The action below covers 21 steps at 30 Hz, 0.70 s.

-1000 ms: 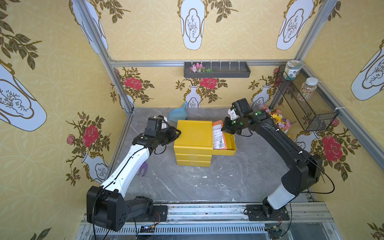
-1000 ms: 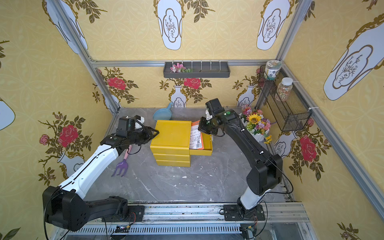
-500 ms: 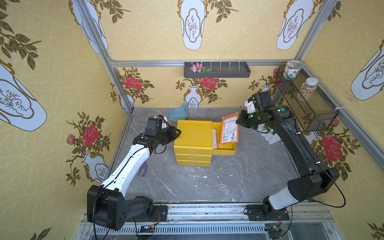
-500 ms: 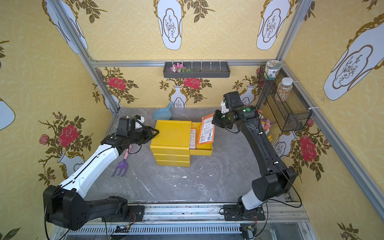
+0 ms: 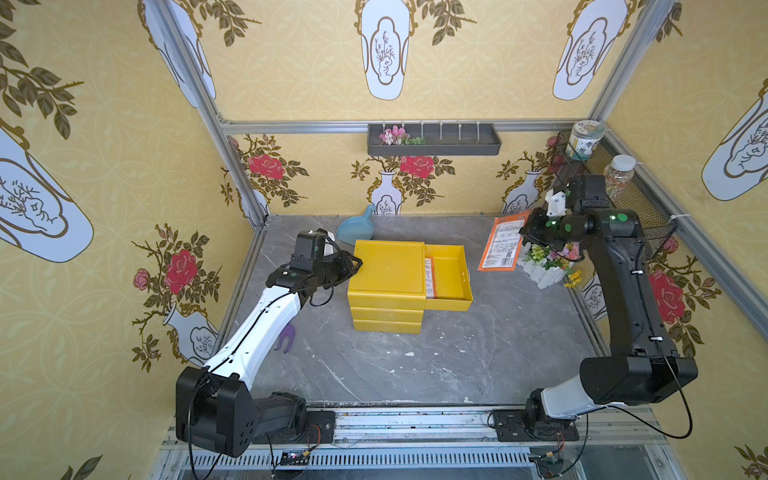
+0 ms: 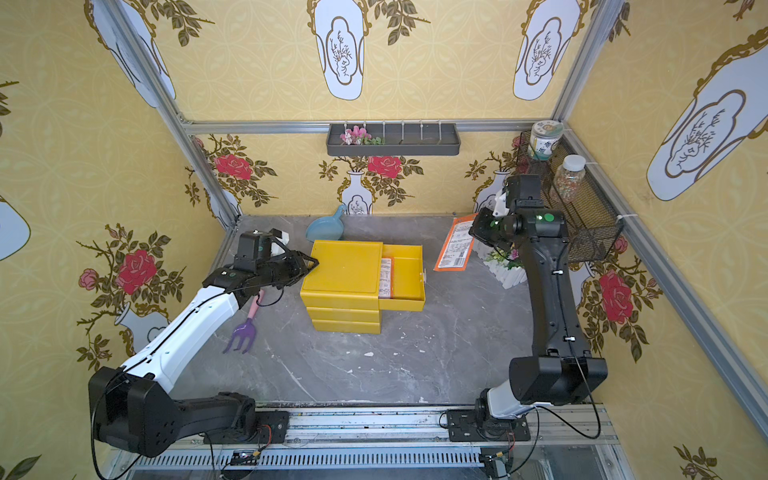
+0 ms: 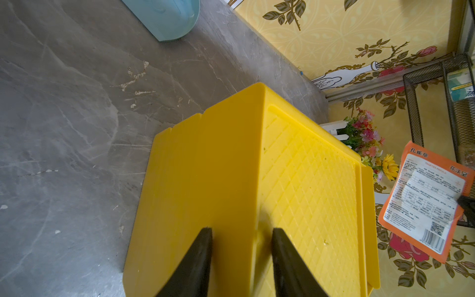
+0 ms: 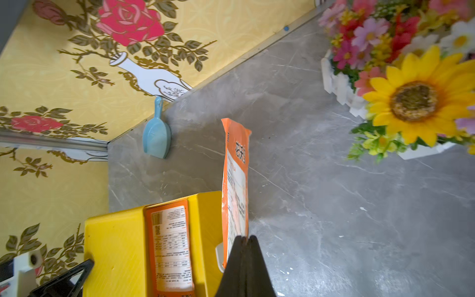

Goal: Take the seed bags out of the drawer
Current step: Place the seed packet at the center of the board.

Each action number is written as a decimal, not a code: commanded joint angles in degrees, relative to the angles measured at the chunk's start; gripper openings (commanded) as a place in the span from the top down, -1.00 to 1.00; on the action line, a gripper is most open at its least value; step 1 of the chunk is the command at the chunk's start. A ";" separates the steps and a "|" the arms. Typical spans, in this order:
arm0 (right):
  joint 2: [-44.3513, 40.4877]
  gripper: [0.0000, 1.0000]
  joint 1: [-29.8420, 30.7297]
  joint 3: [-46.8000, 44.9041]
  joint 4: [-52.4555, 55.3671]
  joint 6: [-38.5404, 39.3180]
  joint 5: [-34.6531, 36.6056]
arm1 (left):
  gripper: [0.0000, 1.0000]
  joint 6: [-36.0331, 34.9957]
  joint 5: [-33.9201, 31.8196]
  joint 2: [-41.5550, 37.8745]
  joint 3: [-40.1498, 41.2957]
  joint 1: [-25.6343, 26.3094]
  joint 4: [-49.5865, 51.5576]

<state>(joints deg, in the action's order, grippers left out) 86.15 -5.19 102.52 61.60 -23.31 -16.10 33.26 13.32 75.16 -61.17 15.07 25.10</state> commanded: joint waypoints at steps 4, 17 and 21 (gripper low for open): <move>0.24 1.00 -1.71 -9.05 -3.68 2.73 0.03 | 0.16 -0.74 -3.12 1.31 0.93 0.15 12.34; 6.83 1.00 1.07 -23.20 -13.97 4.06 -1.57 | 0.16 -0.21 -3.08 1.14 1.74 0.13 11.75; 12.32 1.00 3.23 -21.60 -13.75 6.89 -1.66 | 0.16 -0.13 -3.23 0.96 2.20 0.13 11.75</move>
<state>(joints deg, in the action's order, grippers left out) 96.40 -2.96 80.07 49.39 -19.07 -17.67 33.52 13.28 75.02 -60.45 15.07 24.16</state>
